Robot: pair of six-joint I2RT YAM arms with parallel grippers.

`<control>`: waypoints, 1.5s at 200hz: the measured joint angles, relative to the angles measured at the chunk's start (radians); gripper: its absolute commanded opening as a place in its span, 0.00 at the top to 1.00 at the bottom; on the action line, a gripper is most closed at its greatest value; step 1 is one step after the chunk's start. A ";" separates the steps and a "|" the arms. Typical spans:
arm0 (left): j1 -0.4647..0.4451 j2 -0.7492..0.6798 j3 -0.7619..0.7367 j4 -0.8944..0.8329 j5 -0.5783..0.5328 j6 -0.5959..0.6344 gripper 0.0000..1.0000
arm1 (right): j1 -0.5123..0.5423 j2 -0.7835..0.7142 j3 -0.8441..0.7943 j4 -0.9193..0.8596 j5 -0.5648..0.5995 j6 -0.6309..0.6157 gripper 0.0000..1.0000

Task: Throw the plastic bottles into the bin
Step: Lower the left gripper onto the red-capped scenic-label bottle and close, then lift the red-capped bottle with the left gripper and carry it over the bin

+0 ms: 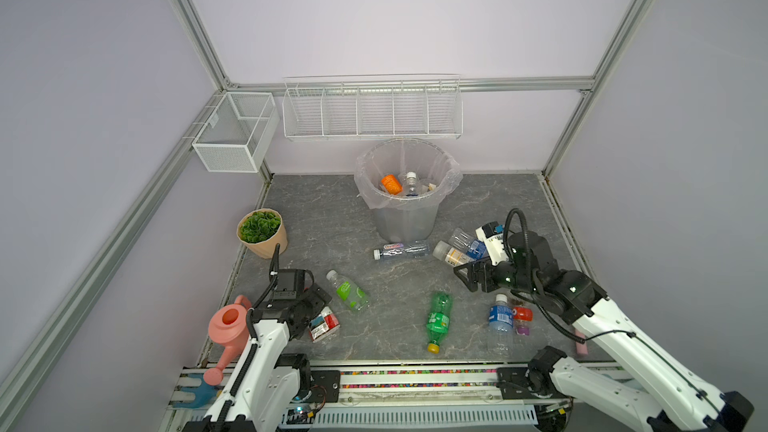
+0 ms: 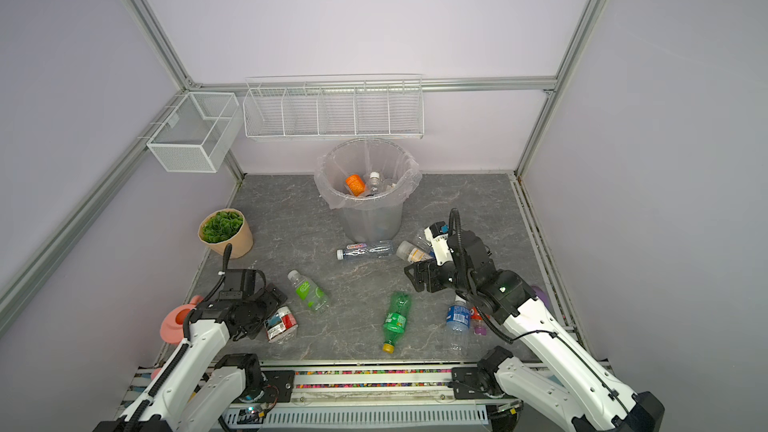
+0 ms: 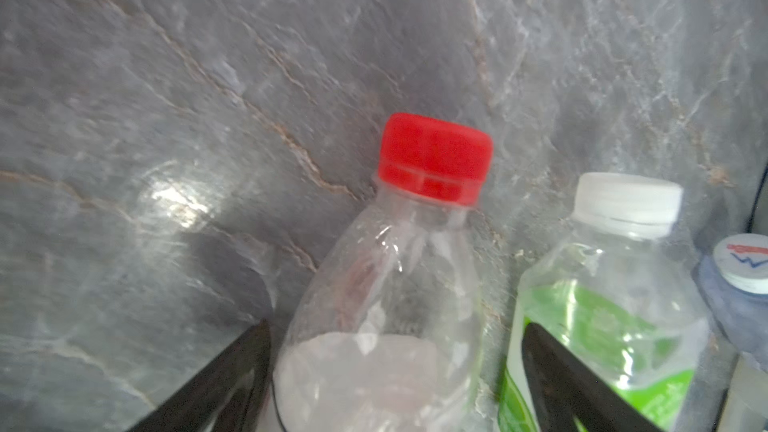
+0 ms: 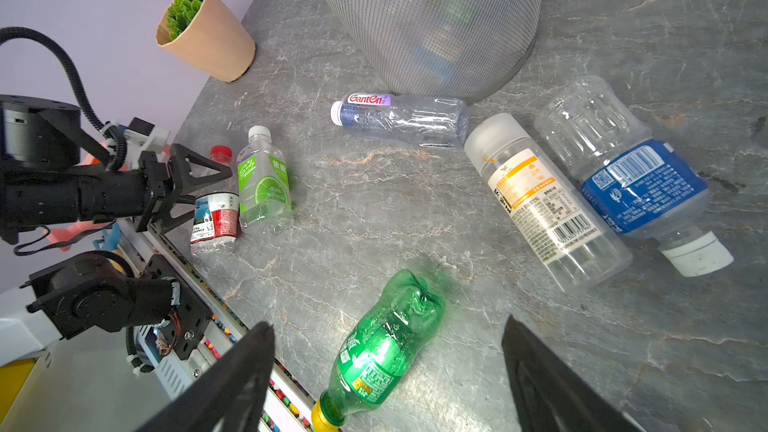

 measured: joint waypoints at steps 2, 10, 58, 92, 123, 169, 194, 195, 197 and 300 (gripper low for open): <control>0.000 -0.003 0.000 -0.001 0.000 0.000 0.07 | 0.000 0.000 0.000 0.001 0.000 0.000 0.12; 0.000 -0.010 0.000 -0.002 0.000 0.000 0.07 | 0.000 0.005 0.002 0.002 -0.003 0.002 0.12; 0.000 0.051 0.000 -0.001 0.006 0.003 0.09 | 0.000 0.014 0.014 0.014 -0.007 0.003 0.12; -0.011 0.053 -0.002 0.013 0.011 0.004 0.14 | 0.000 0.014 0.014 0.015 -0.006 0.003 0.12; -0.049 0.064 -0.019 0.038 0.010 -0.005 0.18 | 0.000 0.014 0.014 0.021 -0.007 0.006 0.12; -0.090 0.096 -0.022 0.089 -0.012 -0.026 0.33 | 0.000 0.014 0.014 0.021 -0.006 0.006 0.12; -0.092 0.103 -0.022 0.104 -0.014 -0.030 0.49 | 0.000 0.014 0.014 0.021 -0.006 0.006 0.12; -0.092 0.102 -0.022 0.105 -0.015 -0.032 0.50 | 0.000 0.014 0.014 0.021 -0.006 0.006 0.12; -0.092 0.101 -0.022 0.105 -0.015 -0.037 0.51 | 0.000 0.014 0.014 0.021 -0.006 0.006 0.12; -0.093 -0.013 0.111 -0.045 -0.068 -0.039 0.75 | 0.000 0.014 0.014 0.021 -0.006 0.006 0.12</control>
